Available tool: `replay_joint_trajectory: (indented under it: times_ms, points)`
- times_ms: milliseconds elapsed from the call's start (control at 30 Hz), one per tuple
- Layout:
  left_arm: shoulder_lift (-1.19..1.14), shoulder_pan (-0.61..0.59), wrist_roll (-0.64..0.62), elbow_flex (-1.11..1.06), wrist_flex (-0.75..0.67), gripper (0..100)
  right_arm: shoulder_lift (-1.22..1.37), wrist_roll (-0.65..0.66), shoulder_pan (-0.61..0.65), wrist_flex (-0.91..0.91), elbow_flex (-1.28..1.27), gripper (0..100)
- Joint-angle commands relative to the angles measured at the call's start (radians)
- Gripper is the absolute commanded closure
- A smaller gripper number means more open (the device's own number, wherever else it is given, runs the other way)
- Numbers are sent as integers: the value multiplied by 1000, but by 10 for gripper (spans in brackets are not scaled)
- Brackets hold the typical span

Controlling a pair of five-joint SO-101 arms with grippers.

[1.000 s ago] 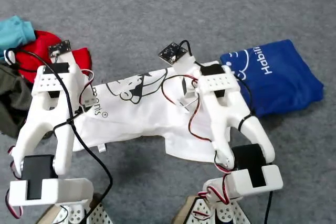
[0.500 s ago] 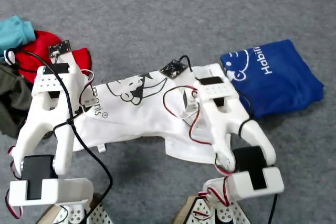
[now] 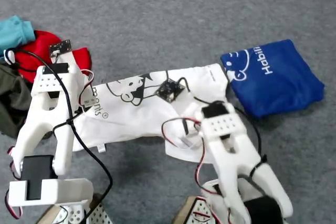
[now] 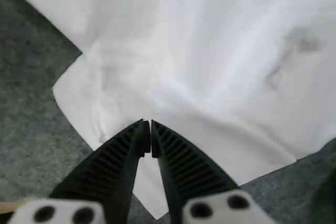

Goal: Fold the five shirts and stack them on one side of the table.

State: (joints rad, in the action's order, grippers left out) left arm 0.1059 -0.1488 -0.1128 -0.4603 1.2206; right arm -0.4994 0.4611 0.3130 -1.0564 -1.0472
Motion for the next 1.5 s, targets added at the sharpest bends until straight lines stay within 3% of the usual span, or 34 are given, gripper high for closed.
replay_joint_trajectory:
  times_ms: [0, 433, 667, 1100, 1300, 1467]
  points:
    - [33, 6, 12, 23, -11, 970, -71, 17, 16, -29, -27, 983]
    - [36, 3, 12, 23, -2, 970, -91, 371, 18, -250, 41, 982]
    - [35, 3, 12, 69, 72, 969, -84, 350, -91, -256, 292, 982]
    - [33, 5, 14, 97, 169, 969, 73, 333, -87, -63, 18, 982]
    - [33, 5, 18, -5, 167, 969, 73, 338, -87, -57, -47, 982]
    - [36, 2, 132, -89, 167, 970, 71, 338, -87, -64, -41, 982]
